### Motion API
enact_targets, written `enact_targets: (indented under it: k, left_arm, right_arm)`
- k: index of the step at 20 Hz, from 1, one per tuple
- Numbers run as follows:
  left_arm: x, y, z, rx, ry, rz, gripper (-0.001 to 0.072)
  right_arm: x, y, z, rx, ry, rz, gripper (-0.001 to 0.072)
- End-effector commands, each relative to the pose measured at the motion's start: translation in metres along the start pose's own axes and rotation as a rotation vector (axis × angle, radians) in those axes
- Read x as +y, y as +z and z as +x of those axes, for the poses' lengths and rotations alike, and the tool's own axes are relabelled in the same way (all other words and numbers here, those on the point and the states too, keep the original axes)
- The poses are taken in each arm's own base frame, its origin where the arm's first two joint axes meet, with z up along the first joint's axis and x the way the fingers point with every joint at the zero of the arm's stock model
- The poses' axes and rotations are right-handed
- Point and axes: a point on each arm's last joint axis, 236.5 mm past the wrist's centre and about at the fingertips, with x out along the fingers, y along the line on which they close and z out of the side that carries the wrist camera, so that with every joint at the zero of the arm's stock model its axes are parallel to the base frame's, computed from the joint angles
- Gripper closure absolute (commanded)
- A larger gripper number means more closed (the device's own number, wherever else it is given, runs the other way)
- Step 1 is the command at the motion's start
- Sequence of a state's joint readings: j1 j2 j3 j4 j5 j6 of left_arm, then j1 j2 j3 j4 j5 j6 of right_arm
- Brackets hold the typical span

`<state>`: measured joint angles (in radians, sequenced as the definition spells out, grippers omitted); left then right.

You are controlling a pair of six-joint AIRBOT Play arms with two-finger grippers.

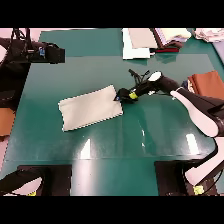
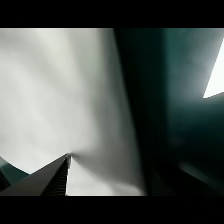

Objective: Fold the shirts.

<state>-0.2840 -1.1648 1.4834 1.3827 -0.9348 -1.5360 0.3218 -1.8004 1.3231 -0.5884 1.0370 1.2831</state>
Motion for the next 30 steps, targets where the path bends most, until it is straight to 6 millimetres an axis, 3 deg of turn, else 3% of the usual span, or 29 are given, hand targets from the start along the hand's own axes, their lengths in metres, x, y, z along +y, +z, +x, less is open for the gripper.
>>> enact_targets:
  k: [1,2,3,4,6,8,10,13,15,18,21,23,26,28,30]
  left_arm:
    - [-0.005,-0.003,0.002,0.010,-0.012,0.001,0.0685]
    - [-0.006,-0.003,0.002,0.014,-0.015,-0.001,0.0685]
    - [-0.007,-0.004,0.002,0.014,-0.019,-0.004,0.0685]
    - [-0.008,-0.003,0.002,0.014,-0.025,-0.009,0.0686]
    - [-0.014,-0.003,0.002,0.014,-0.045,-0.018,0.0686]
    - [-0.029,-0.006,0.003,0.020,-0.069,0.007,0.0686]
    - [-0.058,-0.008,0.004,0.017,-0.119,0.044,0.0686]
    - [-0.097,-0.010,0.002,0.006,-0.188,0.087,0.0685]
    - [-0.114,-0.013,0.000,0.005,-0.219,0.106,0.0685]
    - [-0.127,-0.016,-0.002,0.006,-0.242,0.120,0.0685]
    - [-0.131,-0.012,-0.003,-0.006,-0.262,0.095,0.0685]
    - [-0.132,-0.008,-0.003,-0.023,-0.263,0.083,0.0685]
    - [-0.132,-0.005,-0.003,-0.033,-0.265,0.060,0.0685]
    - [-0.132,-0.005,-0.003,-0.033,-0.264,0.060,0.0685]
    - [-0.132,-0.005,-0.003,-0.032,-0.264,0.060,0.0685]
  right_arm:
    - [0.022,-0.003,0.042,0.034,0.051,-0.037,0.0272]
    - [0.035,0.001,0.050,0.034,0.061,-0.097,0.0415]
    - [0.046,0.006,0.053,0.026,0.067,-0.153,0.0608]
    - [0.058,0.015,0.052,-0.004,0.070,-0.200,0.0692]
    - [0.078,0.040,0.033,-0.077,0.046,-0.291,0.0693]
    - [0.084,0.070,-0.011,-0.169,-0.027,-0.379,0.0692]
    - [0.074,0.101,-0.077,-0.284,-0.136,-0.395,0.0693]
    - [0.034,0.126,-0.199,-0.434,-0.314,-0.368,0.0693]
    - [-0.003,0.125,-0.283,-0.519,-0.434,-0.308,0.0693]
    - [-0.062,0.107,-0.402,-0.674,-0.563,-0.156,0.0692]
    - [-0.113,0.082,-0.489,-0.820,-0.624,-0.004,0.0692]
    - [-0.139,0.068,-0.520,-0.877,-0.618,0.079,0.0693]
    - [-0.163,0.058,-0.543,-0.926,-0.611,0.147,0.0692]
    - [-0.164,0.058,-0.552,-0.951,-0.621,0.146,0.0693]
    - [-0.149,0.063,-0.566,-0.984,-0.634,0.111,0.0693]
